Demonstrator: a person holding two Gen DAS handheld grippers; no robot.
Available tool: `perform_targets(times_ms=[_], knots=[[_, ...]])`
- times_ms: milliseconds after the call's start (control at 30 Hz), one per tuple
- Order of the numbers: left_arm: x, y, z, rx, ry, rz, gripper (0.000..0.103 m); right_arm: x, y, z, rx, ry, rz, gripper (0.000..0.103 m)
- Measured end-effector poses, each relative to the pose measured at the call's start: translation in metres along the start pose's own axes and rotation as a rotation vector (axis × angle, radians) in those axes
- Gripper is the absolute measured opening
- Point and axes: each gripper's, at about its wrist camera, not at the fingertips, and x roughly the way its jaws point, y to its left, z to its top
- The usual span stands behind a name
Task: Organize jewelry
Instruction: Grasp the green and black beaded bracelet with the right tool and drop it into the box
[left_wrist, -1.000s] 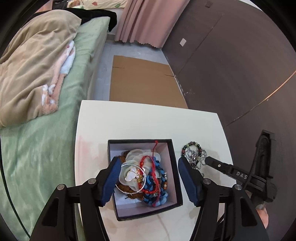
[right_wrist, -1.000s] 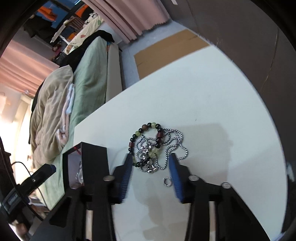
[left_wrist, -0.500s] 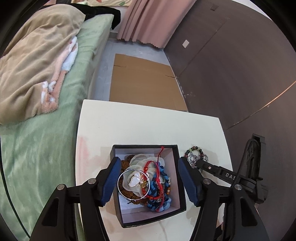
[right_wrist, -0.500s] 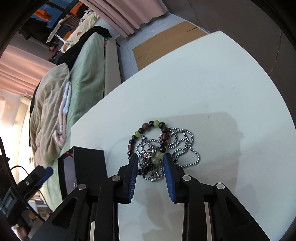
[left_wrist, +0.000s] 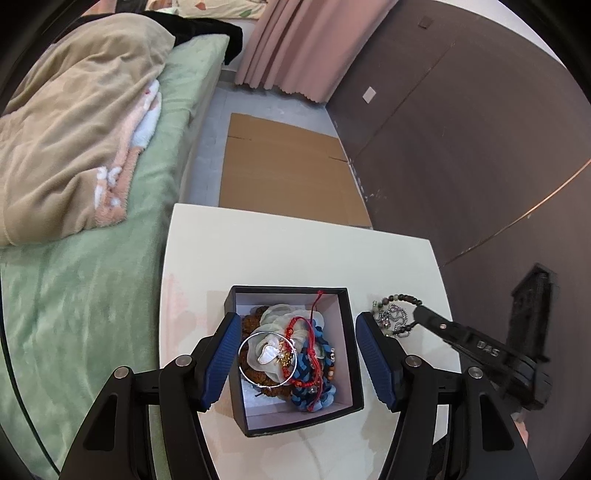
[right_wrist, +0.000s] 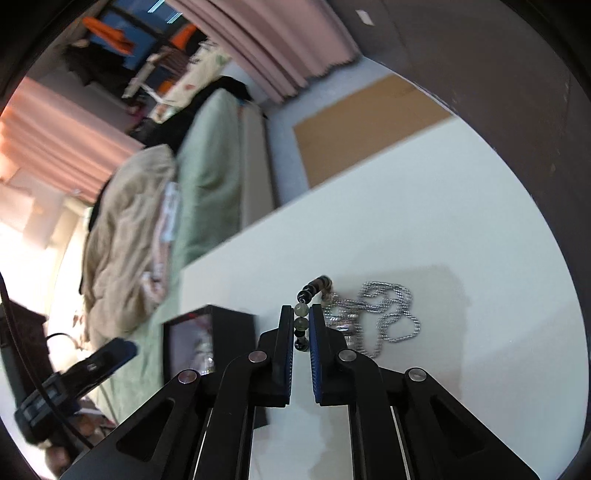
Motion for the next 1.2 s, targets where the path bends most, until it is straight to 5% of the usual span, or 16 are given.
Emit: perform_targets(times_ms=[333,467,700,833,1200], knots=[[-0.019,0.0,-0.007,0.014,-0.027,0.009,0.069,-0.039,0.053,-0.009,-0.136,-0.093,0.118,0.01],[-0.03,0.002,-0.009,0.011,-0.063,0.023,0.086,-0.038,0.074,-0.018,-0.178,-0.081,0.174,0.01],[-0.044,0.021,-0.012,-0.033,-0.093,0.036,0.087,-0.021,0.113,-0.026,-0.265,-0.027,0.178,0.011],[-0.052,0.026,-0.015,-0.039,-0.113,0.05,0.087,-0.022,0.111,-0.032,-0.265,-0.025,0.135,0.066],[-0.055,0.002,-0.026,0.013,-0.132,0.045,0.087,-0.078,0.08,-0.033,-0.247,-0.161,0.016,0.079]])
